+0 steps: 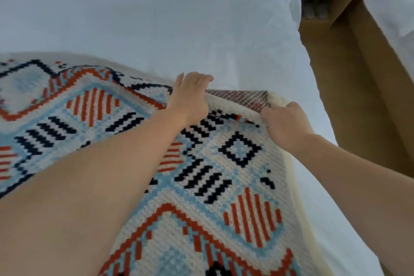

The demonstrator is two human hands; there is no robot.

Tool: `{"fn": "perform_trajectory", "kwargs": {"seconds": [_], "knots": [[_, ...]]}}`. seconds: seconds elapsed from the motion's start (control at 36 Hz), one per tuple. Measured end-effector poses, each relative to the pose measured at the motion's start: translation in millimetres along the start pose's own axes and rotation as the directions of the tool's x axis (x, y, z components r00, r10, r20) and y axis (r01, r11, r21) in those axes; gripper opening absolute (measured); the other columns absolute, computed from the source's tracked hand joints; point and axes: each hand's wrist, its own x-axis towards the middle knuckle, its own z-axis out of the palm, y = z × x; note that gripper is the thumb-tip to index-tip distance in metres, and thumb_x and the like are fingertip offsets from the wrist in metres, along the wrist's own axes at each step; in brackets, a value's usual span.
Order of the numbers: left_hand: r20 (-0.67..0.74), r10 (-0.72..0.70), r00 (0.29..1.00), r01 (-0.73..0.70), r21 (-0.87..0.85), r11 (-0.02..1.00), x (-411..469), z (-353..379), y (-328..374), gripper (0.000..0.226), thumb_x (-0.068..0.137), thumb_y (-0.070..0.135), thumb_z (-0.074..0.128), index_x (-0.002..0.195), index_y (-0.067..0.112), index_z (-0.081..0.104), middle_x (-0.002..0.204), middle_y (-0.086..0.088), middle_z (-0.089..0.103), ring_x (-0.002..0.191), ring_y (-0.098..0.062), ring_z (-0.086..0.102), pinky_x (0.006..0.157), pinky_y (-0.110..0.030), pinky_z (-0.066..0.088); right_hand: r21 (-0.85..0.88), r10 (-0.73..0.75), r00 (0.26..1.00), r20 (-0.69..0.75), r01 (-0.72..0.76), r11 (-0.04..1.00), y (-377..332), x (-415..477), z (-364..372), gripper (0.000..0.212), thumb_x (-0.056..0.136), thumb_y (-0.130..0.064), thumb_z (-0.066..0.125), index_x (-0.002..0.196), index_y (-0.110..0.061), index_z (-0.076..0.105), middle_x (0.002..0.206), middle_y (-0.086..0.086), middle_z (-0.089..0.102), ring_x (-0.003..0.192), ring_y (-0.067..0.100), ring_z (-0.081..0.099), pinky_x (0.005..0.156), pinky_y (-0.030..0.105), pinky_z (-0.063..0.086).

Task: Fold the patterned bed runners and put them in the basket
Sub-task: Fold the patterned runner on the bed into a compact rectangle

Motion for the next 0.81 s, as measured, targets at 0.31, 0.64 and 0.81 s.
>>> {"fn": "perform_trajectory", "kwargs": {"seconds": [0.31,0.64,0.81], "knots": [[0.321,0.079,0.944,-0.131,0.143,0.981,-41.3,-11.3,-5.8,0.020,0.075,0.020,0.057,0.071,0.028,0.040,0.073,0.006,0.053,0.065,-0.011,0.048,0.051,-0.028,0.033,-0.104,0.000,0.996,0.088,0.010,0.995,2.4,-51.6,-22.2,0.020,0.085,-0.004,0.045,0.080,-0.019,0.058,0.068,-0.004,0.037,0.051,0.014,0.033,0.062,0.030,0.025],[0.349,0.031,0.936,-0.053,0.055,0.997,-166.2,-20.2,21.7,0.027,0.089,0.021,0.051,0.065,0.022,0.040,0.071,0.003,0.048,0.063,-0.017,0.048,0.056,-0.036,0.045,-0.024,-0.009,0.979,0.202,0.014,1.000,11.7,-127.6,-26.6,0.040,0.086,0.001,0.040,0.111,-0.017,0.065,0.106,0.003,0.062,0.098,0.025,0.059,0.085,0.035,0.049],[0.417,-0.033,0.909,0.006,0.066,0.998,-219.7,-21.1,53.7,0.022,0.093,0.021,0.049,0.071,0.022,0.045,0.076,0.004,0.046,0.065,-0.016,0.049,0.059,-0.037,0.049,0.027,-0.119,0.977,0.177,0.116,0.993,16.6,-181.1,-22.7,0.039,0.086,0.002,0.038,0.113,-0.013,0.062,0.105,0.006,0.057,0.098,0.024,0.051,0.081,0.032,0.045]]}}
